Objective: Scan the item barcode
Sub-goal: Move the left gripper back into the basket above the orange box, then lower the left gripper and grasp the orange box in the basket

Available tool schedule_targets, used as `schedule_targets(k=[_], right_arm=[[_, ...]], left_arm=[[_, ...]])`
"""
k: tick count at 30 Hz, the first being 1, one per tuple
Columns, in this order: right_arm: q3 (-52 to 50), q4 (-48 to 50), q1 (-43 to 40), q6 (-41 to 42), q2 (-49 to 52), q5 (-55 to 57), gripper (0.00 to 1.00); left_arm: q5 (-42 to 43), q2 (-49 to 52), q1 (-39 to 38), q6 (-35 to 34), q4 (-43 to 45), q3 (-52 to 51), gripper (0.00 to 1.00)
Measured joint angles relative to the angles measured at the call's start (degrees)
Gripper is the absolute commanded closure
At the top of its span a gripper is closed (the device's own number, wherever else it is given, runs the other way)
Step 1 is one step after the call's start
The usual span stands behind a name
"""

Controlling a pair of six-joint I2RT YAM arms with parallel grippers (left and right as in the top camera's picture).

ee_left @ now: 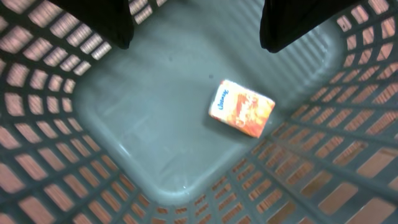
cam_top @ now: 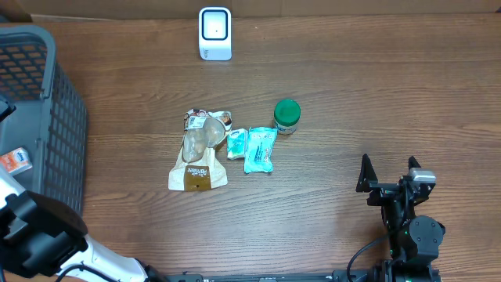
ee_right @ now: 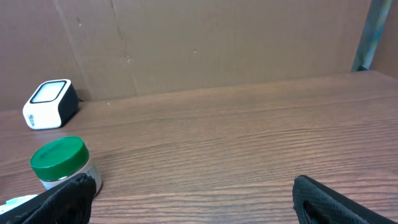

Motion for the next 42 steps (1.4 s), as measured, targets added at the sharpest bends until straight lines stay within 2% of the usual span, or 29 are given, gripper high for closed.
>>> schedule_targets(k=[12, 19, 28, 42], right_arm=[[0.0, -0.04, 0.0, -0.02, 0.0, 0.0, 0.0], [0.0, 0.0, 0.0, -0.04, 0.0, 0.0, 0.0], [0.0, -0.02, 0.0, -0.04, 0.0, 0.0, 0.0], [0.0, -0.02, 0.0, -0.02, 0.0, 0.0, 0.0]], left_arm=[[-3.04, 6.23, 0.07, 0.7, 4.5, 0.0, 0.35], [-3.69, 11.04, 0.11, 5.01, 8.13, 0.0, 0.39], [-4.52, 16.81, 0.11, 6.36, 7.85, -0.04, 0.41], [-5.79, 19.45, 0.11, 6.12, 7.67, -1.11, 0.4]])
